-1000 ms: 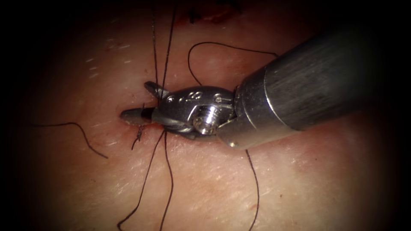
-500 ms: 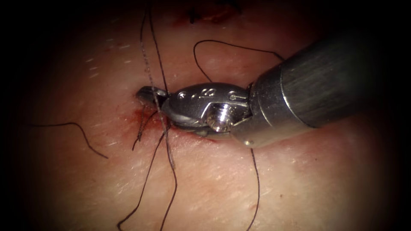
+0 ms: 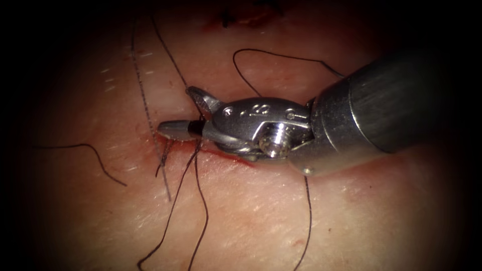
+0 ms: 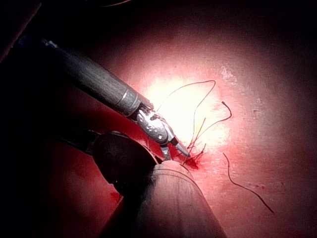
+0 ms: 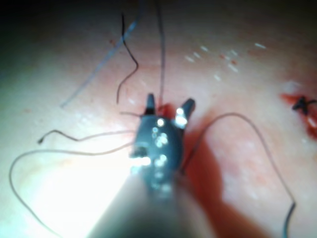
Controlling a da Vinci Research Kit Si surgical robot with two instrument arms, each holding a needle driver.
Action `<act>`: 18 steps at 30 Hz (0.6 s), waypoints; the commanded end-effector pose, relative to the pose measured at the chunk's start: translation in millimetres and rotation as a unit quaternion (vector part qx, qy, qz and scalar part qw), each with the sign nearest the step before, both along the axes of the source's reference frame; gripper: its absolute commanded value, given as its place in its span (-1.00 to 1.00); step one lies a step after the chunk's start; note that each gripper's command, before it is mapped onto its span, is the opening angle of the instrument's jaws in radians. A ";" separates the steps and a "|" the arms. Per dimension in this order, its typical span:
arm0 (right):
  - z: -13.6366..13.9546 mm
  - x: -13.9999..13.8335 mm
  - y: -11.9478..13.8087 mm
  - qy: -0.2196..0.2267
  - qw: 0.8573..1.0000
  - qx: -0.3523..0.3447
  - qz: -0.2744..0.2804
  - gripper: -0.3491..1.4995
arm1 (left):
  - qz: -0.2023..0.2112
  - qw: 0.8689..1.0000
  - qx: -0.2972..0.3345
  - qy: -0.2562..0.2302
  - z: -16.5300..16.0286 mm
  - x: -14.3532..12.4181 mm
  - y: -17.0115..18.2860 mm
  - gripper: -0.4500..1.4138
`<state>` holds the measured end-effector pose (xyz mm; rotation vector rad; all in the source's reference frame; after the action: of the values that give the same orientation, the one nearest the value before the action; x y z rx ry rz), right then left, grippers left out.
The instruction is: Wound Closure
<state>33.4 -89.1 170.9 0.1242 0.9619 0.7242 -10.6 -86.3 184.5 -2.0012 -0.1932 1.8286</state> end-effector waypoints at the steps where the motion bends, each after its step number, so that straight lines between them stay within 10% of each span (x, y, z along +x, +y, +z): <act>1: -0.1 -0.6 -1.2 -0.006 1.000 -0.001 0.007 0.96 | -0.005 1.000 0.004 0.000 0.3 0.2 -1.1 -1.00; 9: -1.8 -5.5 -1.4 0.002 1.000 0.006 -0.010 0.98 | -0.024 0.999 0.004 0.021 1.6 6.5 -1.0 -1.00; 18: -2.7 -7.0 -2.7 0.009 1.000 0.009 -0.022 0.98 | -0.038 0.999 0.005 0.038 3.0 7.4 -0.3 -1.00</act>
<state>25.5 -90.4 168.2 0.1586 0.9665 0.6903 -2.4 -85.3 187.3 -1.9054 -0.0957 1.8541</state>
